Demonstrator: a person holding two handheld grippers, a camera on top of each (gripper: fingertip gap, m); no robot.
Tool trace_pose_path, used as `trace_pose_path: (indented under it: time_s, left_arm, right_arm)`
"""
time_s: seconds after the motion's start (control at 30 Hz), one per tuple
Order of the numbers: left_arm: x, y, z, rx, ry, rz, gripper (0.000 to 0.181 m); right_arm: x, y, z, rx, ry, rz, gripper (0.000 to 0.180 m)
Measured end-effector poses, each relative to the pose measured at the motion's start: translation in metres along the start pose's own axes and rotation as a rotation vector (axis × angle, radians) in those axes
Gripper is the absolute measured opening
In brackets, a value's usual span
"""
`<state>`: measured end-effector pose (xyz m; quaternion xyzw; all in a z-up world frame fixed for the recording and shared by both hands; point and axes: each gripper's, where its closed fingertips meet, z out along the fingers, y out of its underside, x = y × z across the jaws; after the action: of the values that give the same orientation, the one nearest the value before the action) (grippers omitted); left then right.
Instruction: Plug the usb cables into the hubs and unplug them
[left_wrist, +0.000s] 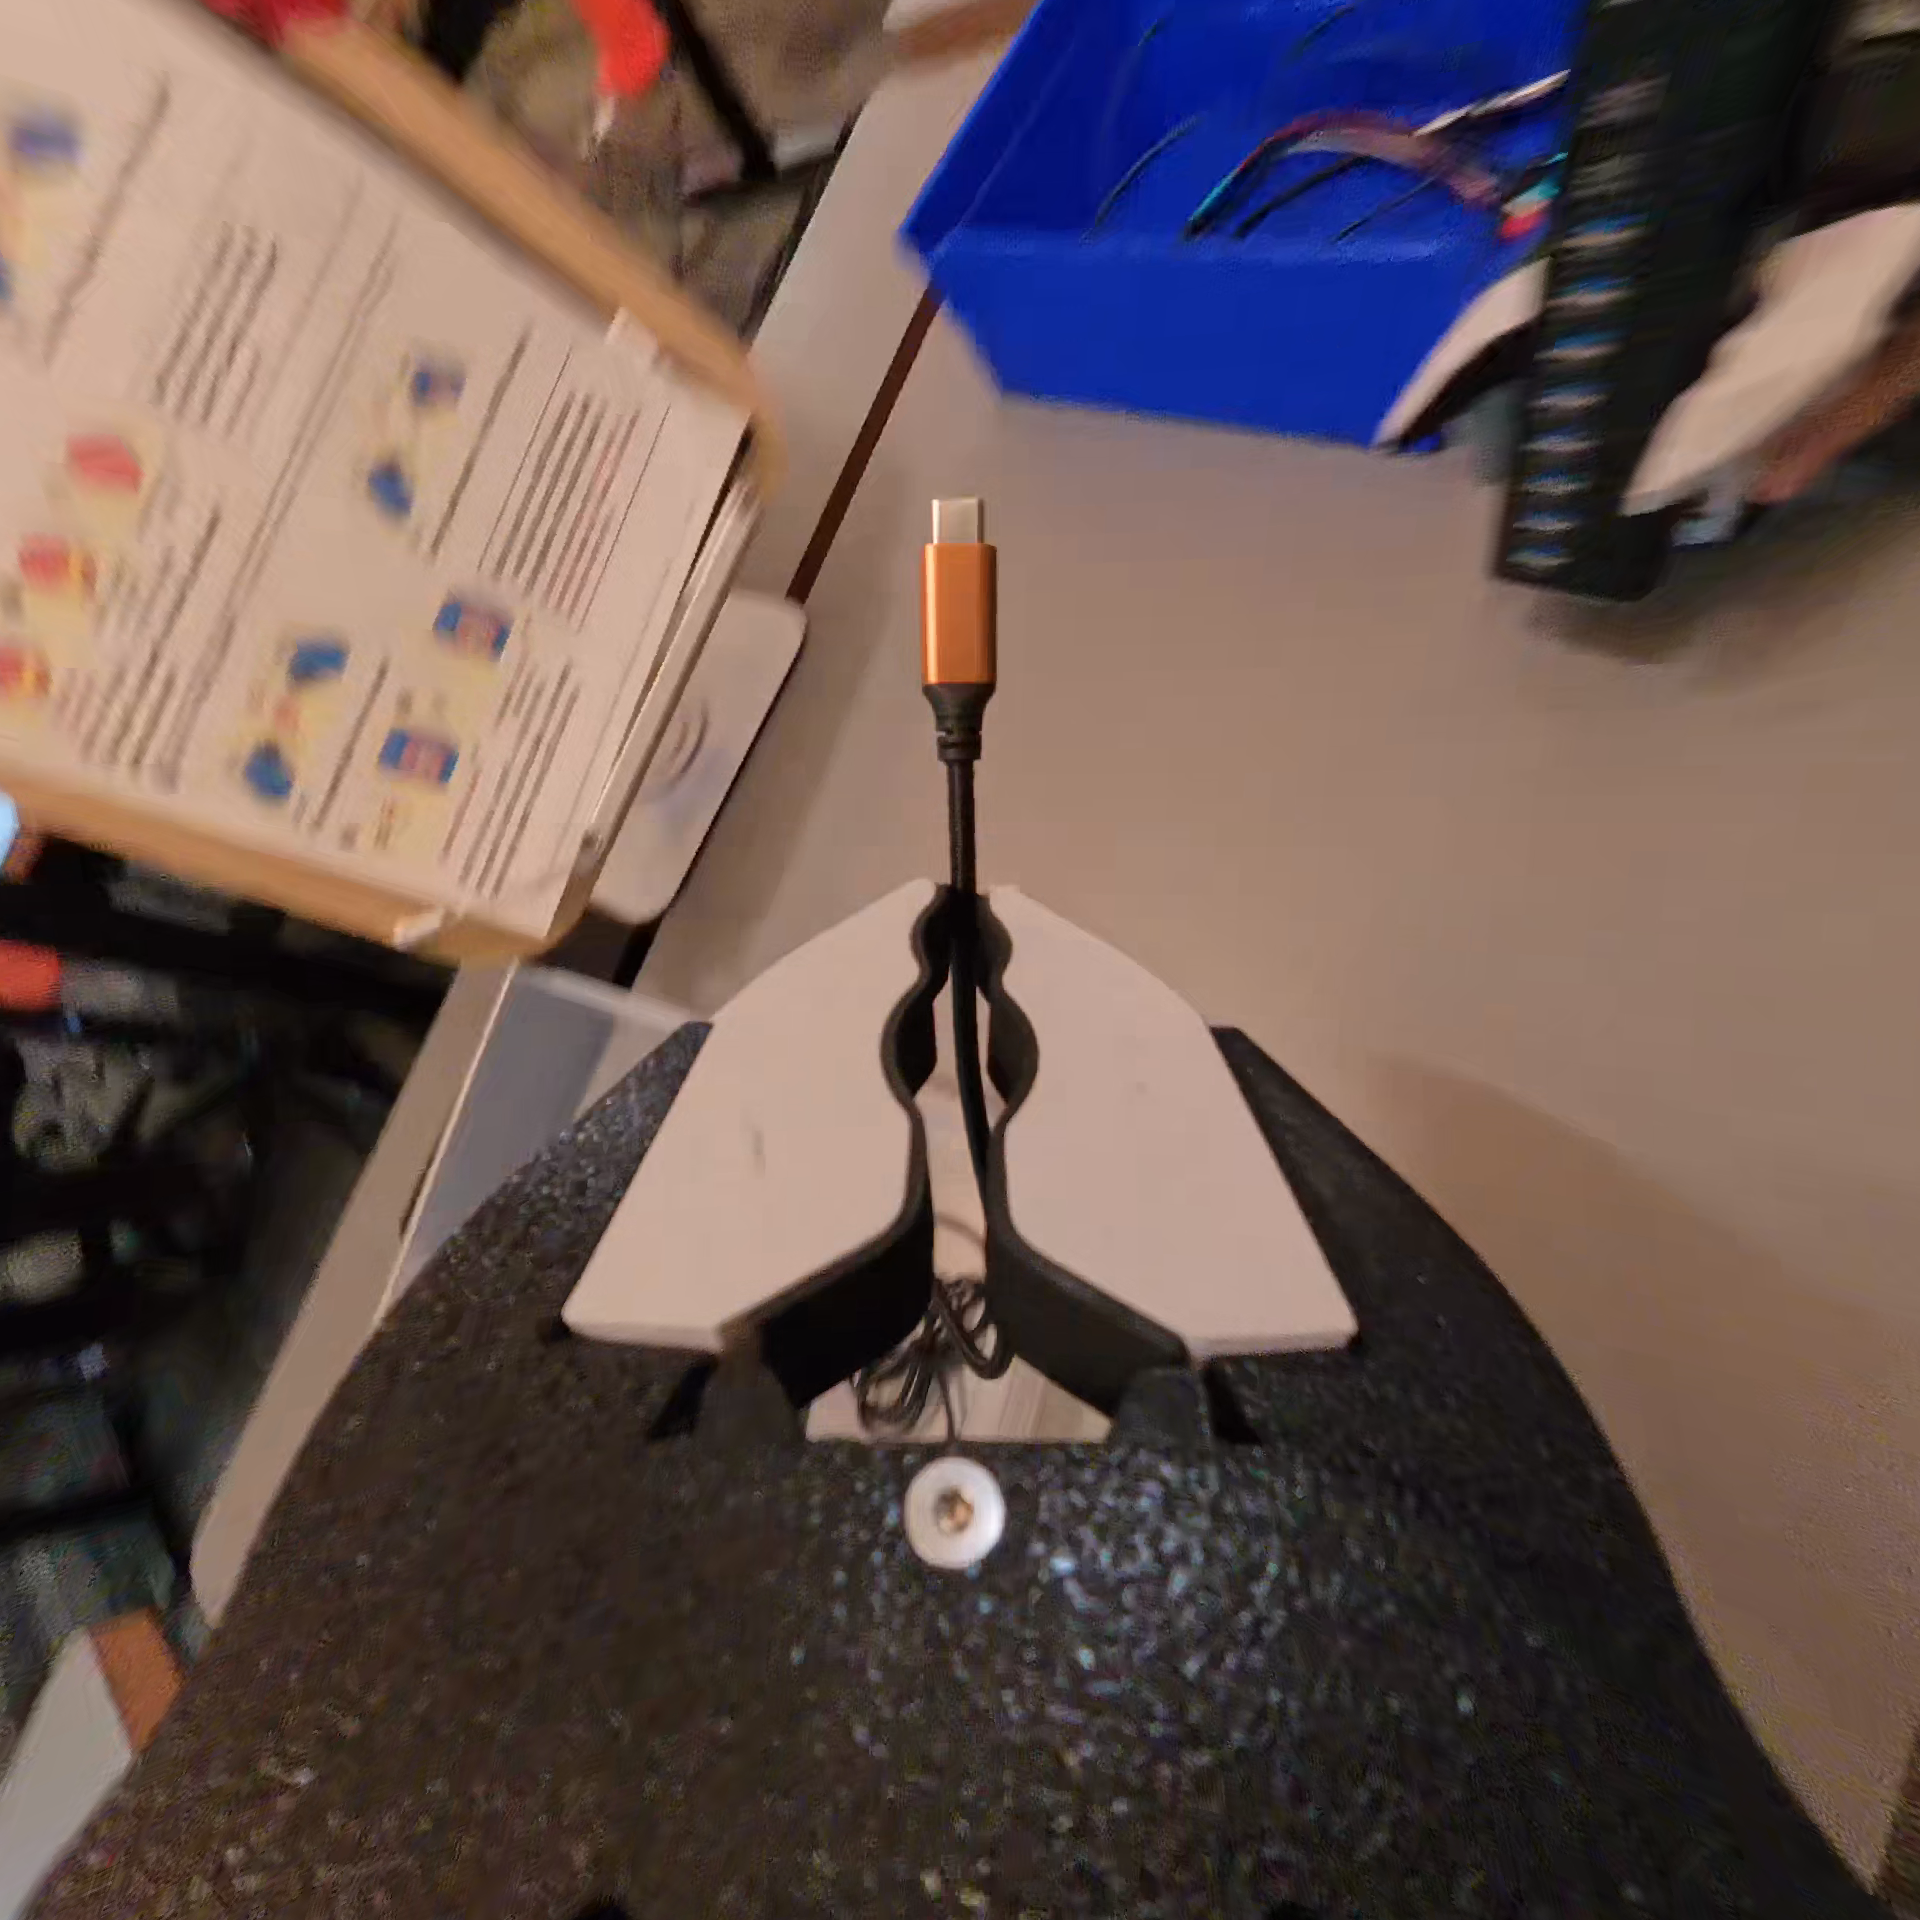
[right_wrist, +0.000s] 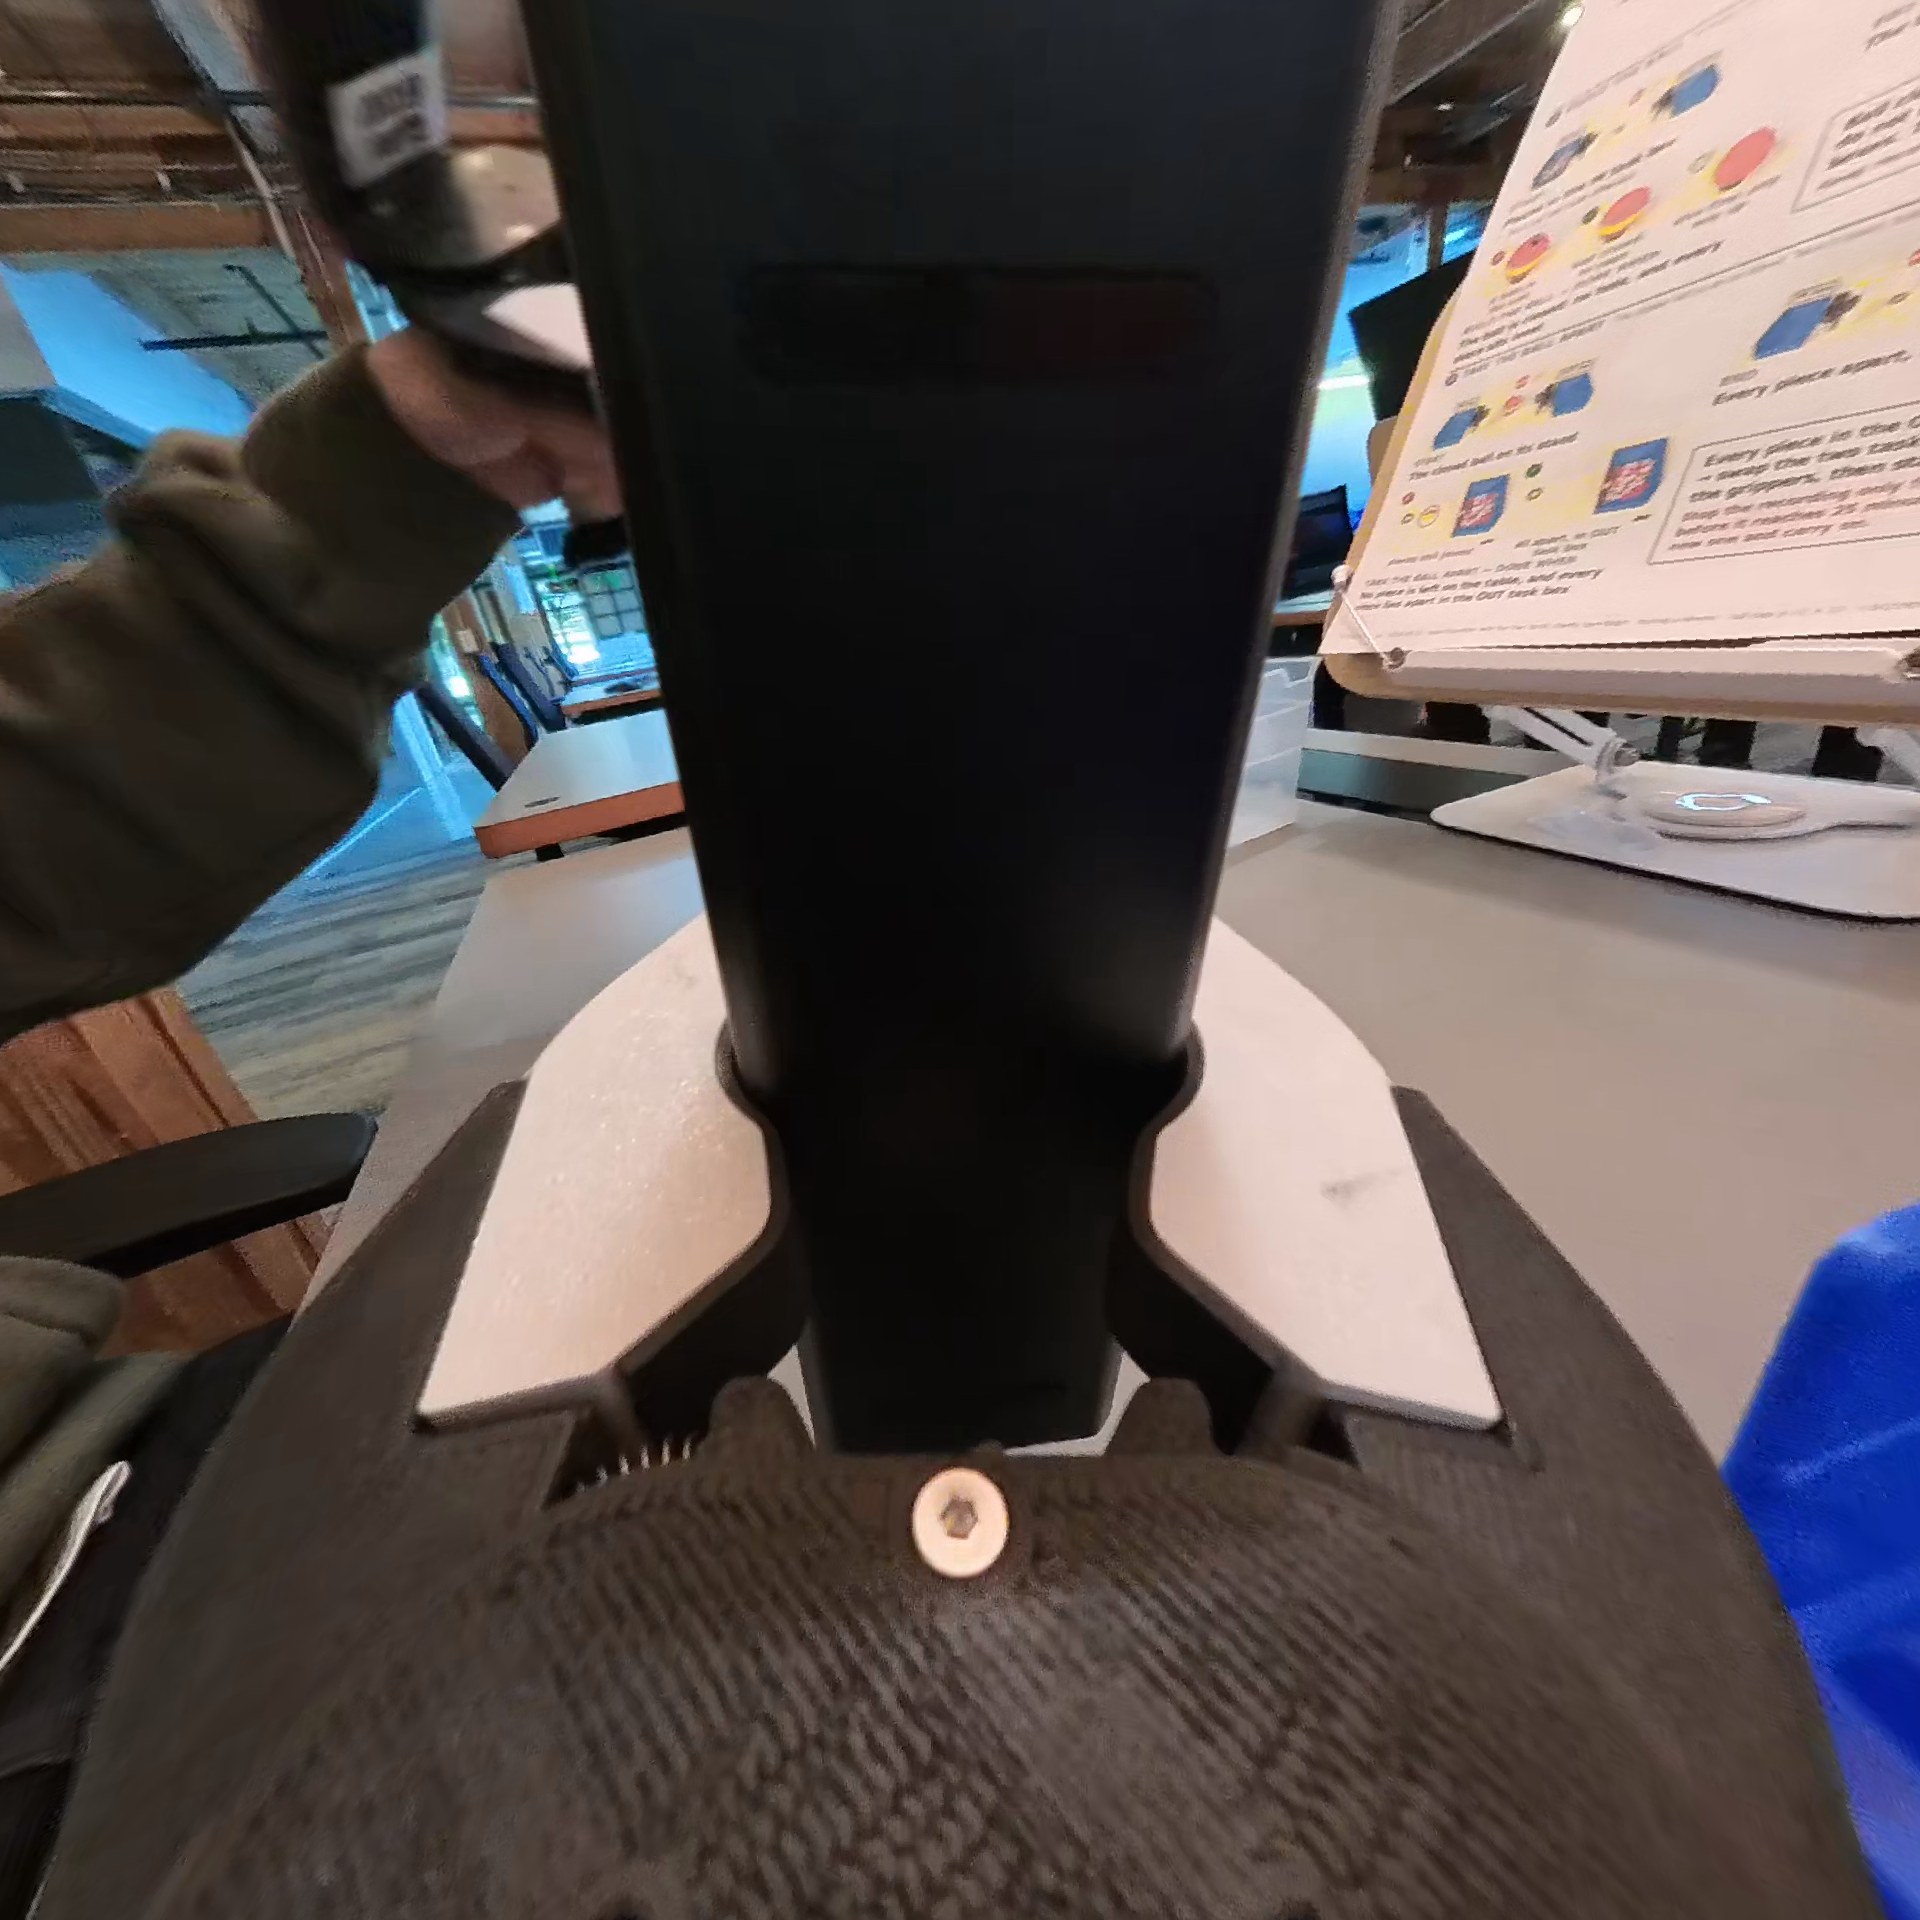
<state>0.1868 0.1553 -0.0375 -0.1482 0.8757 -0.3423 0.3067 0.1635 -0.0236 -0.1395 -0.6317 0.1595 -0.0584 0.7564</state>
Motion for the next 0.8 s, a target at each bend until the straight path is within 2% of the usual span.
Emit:
trace_pose_path:
  time_s: [0.03, 0.13, 0.2, 0.37, 0.6, 0.7, 0.8]
  left_arm:
    - [0.021, -0.007, 0.001, 0.035, 0.018, 0.055, 0.003]
    - [0.095, -0.015, 0.007, 0.197, 0.081, 0.240, 0.003]
    - [0.136, -0.005, 0.016, 0.267, 0.086, 0.324, 0.003]
    - [0.218, 0.050, 0.043, 0.210, 0.255, 0.378, 0.002]
    - [0.250, 0.080, 0.048, 0.161, 0.413, 0.258, 0.005]
    - [0.244, 0.083, 0.045, 0.137, 0.442, 0.141, 0.032]
    - [0.231, 0.074, 0.032, 0.181, 0.486, -0.029, 0.041]
  right_arm:
    - [0.001, -0.001, -0.002, 0.004, 0.008, 0.001, 0.074]
    - [0.003, -0.003, -0.008, 0.019, 0.032, -0.005, 0.074]
    - [0.002, -0.004, -0.011, 0.023, 0.028, -0.005, 0.074]
    - [0.001, -0.003, -0.011, 0.012, 0.012, 0.003, 0.074]
    - [-0.002, 0.000, -0.009, -0.008, -0.006, -0.006, 0.074]
    - [-0.004, 0.001, -0.008, -0.019, -0.015, -0.011, 0.074]
    - [-0.007, 0.002, -0.007, -0.029, -0.026, -0.026, 0.076]
